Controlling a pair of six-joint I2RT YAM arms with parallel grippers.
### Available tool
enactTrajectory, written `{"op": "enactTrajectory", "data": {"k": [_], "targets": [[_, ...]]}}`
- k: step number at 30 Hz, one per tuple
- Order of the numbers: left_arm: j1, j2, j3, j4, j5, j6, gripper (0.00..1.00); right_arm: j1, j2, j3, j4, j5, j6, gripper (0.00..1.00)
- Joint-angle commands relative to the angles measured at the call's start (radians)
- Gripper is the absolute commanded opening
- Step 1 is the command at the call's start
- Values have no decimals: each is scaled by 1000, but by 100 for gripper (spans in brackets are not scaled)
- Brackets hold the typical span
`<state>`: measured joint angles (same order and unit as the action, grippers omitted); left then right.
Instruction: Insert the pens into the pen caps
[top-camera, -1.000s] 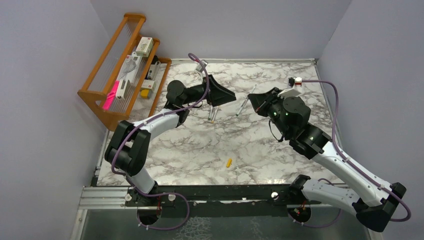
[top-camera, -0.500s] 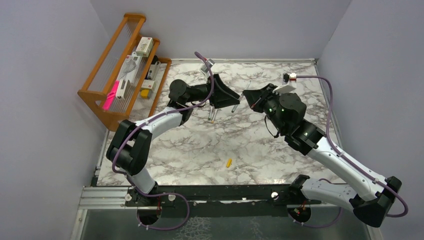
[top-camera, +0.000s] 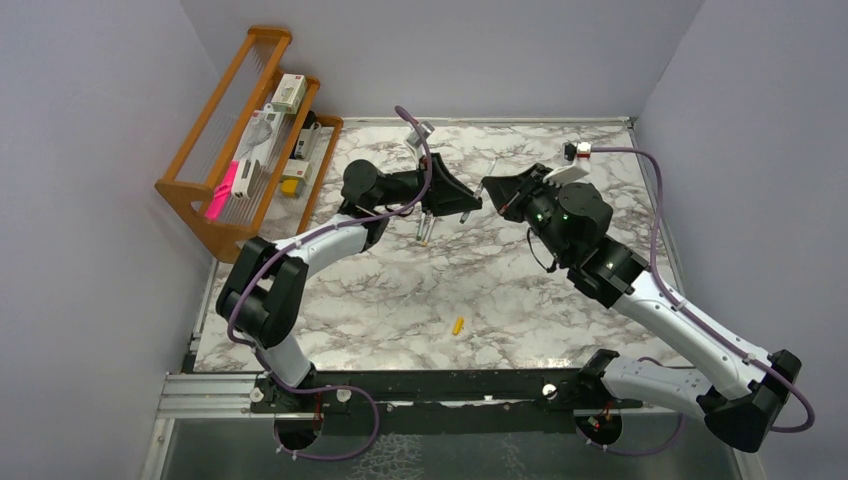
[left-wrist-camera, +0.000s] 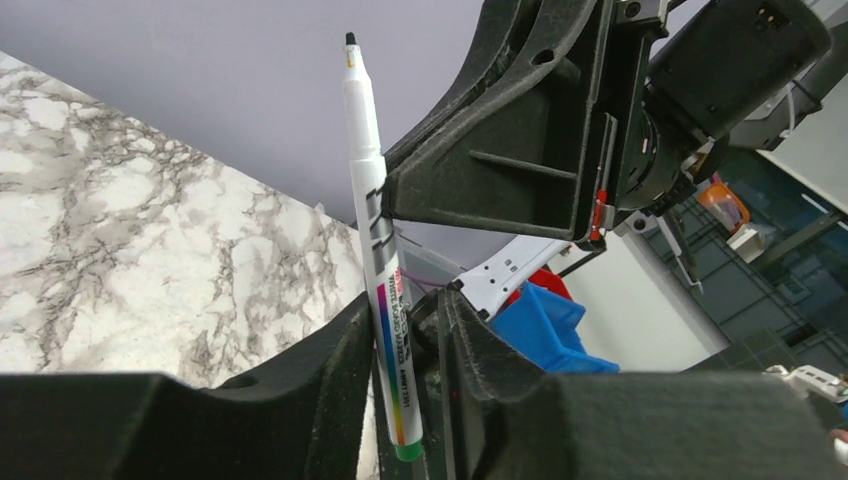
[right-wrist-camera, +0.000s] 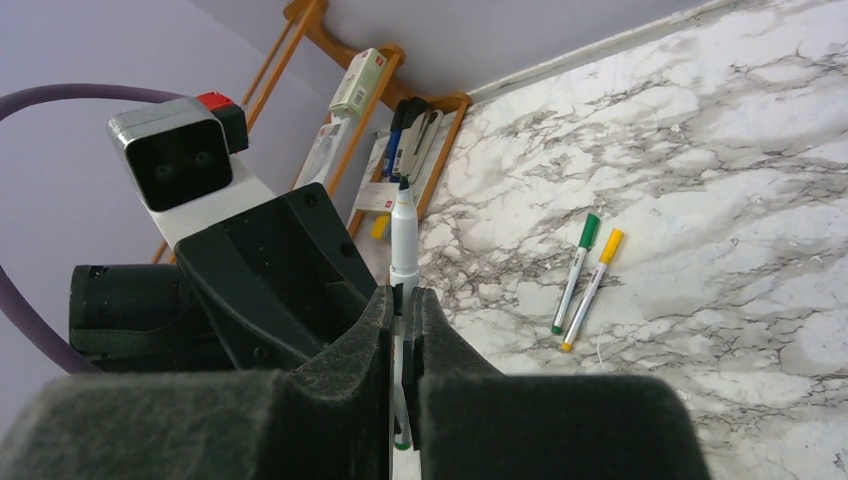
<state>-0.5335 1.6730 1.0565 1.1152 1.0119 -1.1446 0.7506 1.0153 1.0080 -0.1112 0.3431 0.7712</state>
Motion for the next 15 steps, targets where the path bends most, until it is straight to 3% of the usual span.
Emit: {"op": "enactTrajectory", "data": {"k": [1, 5, 10, 12, 15], "targets": [[-6, 18, 30, 35, 24, -6, 26, -7, 15, 23, 31, -46, -1, 1], [-1, 22, 36, 35, 14, -17, 2, -7, 17, 12, 30, -65, 5, 1], [30, 57, 7, 40, -19, -35, 0, -8, -6, 12, -17, -32, -2, 3], [52, 56, -11, 40, -27, -31, 0, -7, -21, 17, -60, -5, -10, 15], [97, 55, -44, 17, -51, -7, 0, -7, -31, 26, -127, 2, -83, 23]]}}
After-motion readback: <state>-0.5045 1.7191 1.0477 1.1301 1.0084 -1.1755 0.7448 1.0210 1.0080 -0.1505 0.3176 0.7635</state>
